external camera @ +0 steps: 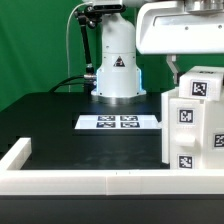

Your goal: Assemble cabinet

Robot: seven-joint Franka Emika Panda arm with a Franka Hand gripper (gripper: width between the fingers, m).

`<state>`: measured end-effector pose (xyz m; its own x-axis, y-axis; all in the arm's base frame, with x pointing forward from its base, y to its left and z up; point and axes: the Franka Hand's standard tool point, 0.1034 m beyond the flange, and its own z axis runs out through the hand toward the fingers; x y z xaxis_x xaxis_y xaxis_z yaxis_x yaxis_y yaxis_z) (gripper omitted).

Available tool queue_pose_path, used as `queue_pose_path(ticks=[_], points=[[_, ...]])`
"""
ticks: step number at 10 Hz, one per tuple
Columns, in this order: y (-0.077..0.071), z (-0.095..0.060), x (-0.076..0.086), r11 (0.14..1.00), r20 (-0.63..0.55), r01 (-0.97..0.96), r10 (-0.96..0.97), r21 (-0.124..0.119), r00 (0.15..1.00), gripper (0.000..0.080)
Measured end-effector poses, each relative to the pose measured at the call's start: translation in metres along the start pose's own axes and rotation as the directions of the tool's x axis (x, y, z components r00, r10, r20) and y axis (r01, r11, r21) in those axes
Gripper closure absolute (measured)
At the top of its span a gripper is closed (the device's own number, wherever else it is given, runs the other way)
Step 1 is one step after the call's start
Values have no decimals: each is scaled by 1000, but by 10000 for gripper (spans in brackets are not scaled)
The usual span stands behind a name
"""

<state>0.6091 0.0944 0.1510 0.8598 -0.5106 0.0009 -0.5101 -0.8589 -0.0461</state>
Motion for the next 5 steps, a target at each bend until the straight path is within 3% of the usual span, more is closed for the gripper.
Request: queue_pose_path(ticks=[5], points=[[-2,0,-1,937,4,-348,348,6,937,236]])
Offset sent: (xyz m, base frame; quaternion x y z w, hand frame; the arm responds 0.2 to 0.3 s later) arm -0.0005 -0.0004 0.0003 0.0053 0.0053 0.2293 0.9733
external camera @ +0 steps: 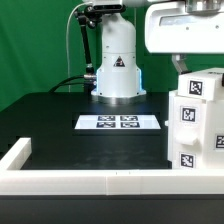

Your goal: Assemble cabinet

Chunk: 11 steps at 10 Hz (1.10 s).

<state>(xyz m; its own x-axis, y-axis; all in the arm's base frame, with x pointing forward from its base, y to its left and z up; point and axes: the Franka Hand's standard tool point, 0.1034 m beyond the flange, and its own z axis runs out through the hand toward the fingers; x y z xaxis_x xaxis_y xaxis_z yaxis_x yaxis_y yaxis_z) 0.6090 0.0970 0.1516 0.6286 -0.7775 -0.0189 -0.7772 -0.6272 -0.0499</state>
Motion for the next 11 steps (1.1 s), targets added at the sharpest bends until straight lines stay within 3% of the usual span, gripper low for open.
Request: queue_pose_path(ticks=[8,11], points=[[8,-2,3,916,3,-400,400,-23,916,236],[12,-3,0,780,-8,-625,625,-30,781,236]])
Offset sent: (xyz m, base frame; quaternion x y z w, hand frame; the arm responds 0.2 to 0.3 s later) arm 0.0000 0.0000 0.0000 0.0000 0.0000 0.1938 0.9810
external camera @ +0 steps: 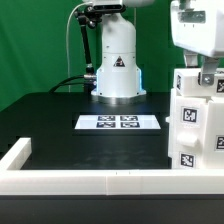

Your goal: Assemble cabinet

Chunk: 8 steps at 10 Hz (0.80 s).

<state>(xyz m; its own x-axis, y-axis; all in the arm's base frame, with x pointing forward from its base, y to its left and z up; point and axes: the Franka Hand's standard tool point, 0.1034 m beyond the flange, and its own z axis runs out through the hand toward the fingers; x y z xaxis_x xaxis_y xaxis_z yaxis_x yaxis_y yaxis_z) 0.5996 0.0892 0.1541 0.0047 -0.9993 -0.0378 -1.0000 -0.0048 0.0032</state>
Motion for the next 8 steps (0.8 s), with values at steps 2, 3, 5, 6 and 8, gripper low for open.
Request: queue_pose_path(ticks=[2,3,5,6,8], points=[[3,-1,-1,988,-7,-153,153,-1,988,236],[5,-1,-2,973,-9,-230,230,2,973,236],[6,-2,-5,966,-12,-260,260,9,966,236],[6,-3,-8,962,-6,-272,272,10,962,236],[7,-5,-14,959,-3,-282,282,14,959,236]])
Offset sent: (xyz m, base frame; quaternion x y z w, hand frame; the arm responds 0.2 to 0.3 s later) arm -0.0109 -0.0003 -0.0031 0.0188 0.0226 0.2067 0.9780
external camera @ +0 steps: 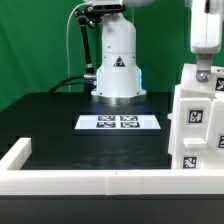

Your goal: Assemble cabinet

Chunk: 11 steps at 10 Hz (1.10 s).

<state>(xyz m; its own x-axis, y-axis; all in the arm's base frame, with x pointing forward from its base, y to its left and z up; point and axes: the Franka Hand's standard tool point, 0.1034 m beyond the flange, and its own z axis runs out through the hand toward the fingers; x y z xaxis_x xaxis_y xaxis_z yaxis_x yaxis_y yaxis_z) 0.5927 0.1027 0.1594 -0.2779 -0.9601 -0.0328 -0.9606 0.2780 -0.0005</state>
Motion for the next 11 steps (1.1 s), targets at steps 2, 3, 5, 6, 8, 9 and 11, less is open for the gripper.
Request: queue_pose_path(ticks=[2,3,5,6,8,9,11], points=[[0,0,-1,1000,16,3,-3,-4,1000,236],[0,-1,-2,1000,22,-13,13,-4,1000,236],[2,1,-5,1000,31,17,-16,-8,999,57],[2,1,-5,1000,31,30,-30,-8,999,57],[1,0,-4,998,37,67,-66,-6,997,9],[1,-3,-5,997,44,75,-75,-4,996,1],[-1,-16,-10,996,76,93,-93,12,993,3]])
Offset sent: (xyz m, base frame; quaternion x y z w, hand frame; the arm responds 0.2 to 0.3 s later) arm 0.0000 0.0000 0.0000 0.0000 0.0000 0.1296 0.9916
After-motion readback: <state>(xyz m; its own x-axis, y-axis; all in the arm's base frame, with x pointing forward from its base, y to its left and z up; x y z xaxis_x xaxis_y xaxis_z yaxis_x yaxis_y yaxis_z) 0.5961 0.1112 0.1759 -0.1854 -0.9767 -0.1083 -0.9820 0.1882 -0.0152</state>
